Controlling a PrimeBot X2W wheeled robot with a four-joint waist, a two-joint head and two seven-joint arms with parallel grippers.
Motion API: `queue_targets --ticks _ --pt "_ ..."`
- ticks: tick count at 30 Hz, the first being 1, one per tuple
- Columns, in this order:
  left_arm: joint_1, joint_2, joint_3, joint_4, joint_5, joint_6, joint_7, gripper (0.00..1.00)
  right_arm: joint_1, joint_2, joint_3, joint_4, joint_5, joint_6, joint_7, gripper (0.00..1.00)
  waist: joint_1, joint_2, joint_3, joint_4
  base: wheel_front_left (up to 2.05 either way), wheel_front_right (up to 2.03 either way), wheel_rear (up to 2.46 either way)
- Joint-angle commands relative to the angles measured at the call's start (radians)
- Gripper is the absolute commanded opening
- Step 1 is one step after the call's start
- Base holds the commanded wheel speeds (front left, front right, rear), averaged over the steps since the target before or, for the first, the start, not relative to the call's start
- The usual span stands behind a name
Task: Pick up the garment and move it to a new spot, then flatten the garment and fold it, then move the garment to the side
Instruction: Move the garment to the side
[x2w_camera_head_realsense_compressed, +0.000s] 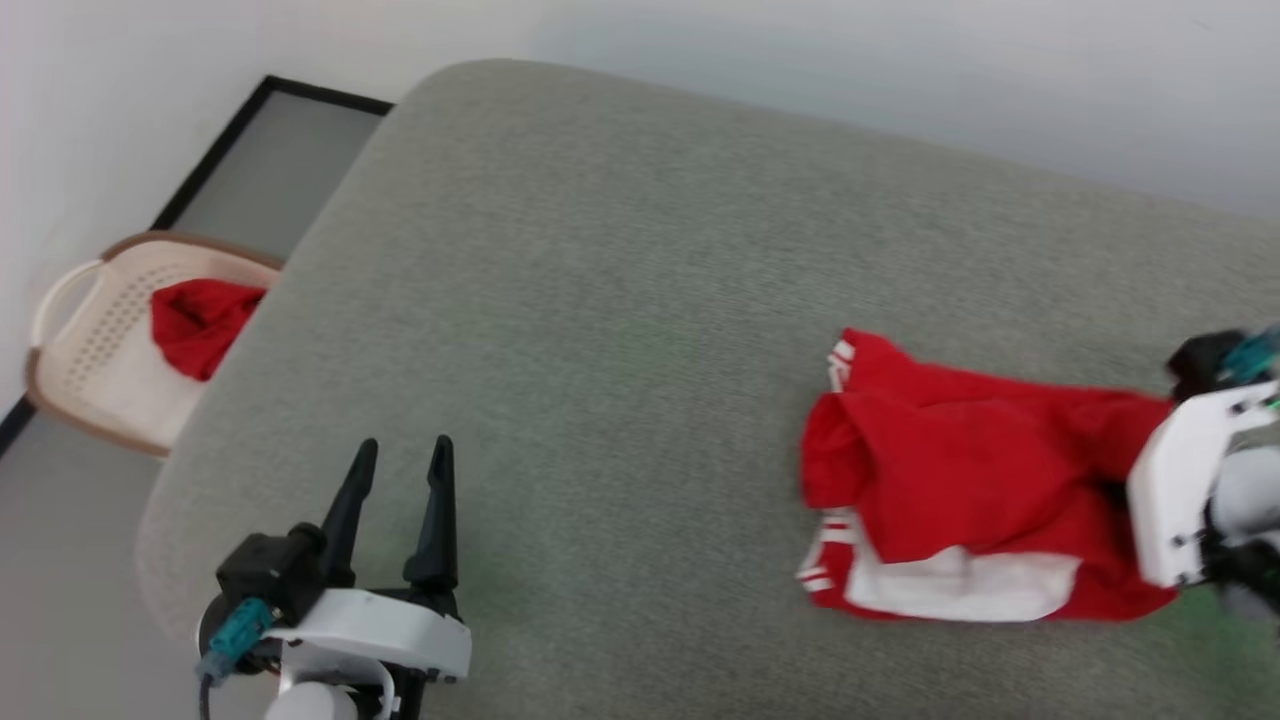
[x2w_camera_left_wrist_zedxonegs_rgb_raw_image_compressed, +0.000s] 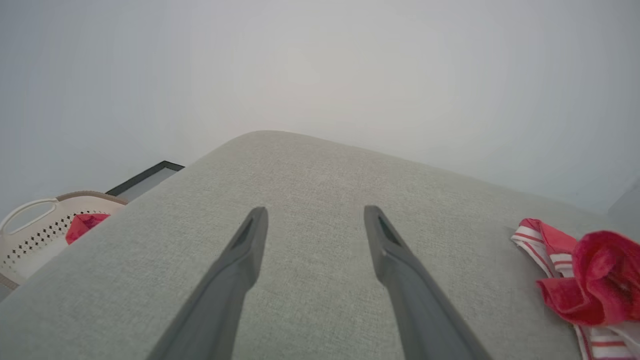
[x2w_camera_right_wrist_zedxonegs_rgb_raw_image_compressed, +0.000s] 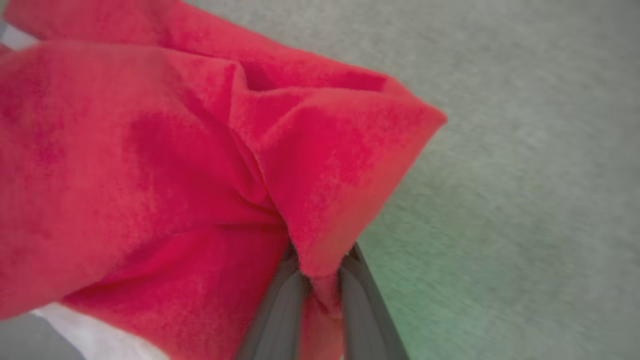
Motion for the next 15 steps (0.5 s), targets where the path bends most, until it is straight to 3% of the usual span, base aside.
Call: queue_targets --ticks 1,15 --pt "-0.015 0.001 0.001 -0.005 0.004 -0.003 0.001 1.00 -0.014 -0.017 -0.007 -0.003 0.001 -0.003 0.005 0.00 0.0000 0.0000 0.014 -0.029 0.00 0.00 0.00" --pt "-0.115 0.020 -0.021 -0.068 0.009 -0.003 0.001 1.00 -0.183 -0.256 -0.054 -0.039 0.025 -0.003 -0.030 0.00 0.0000 0.0000 0.182 -0.171 0.00 0.00 0.00"
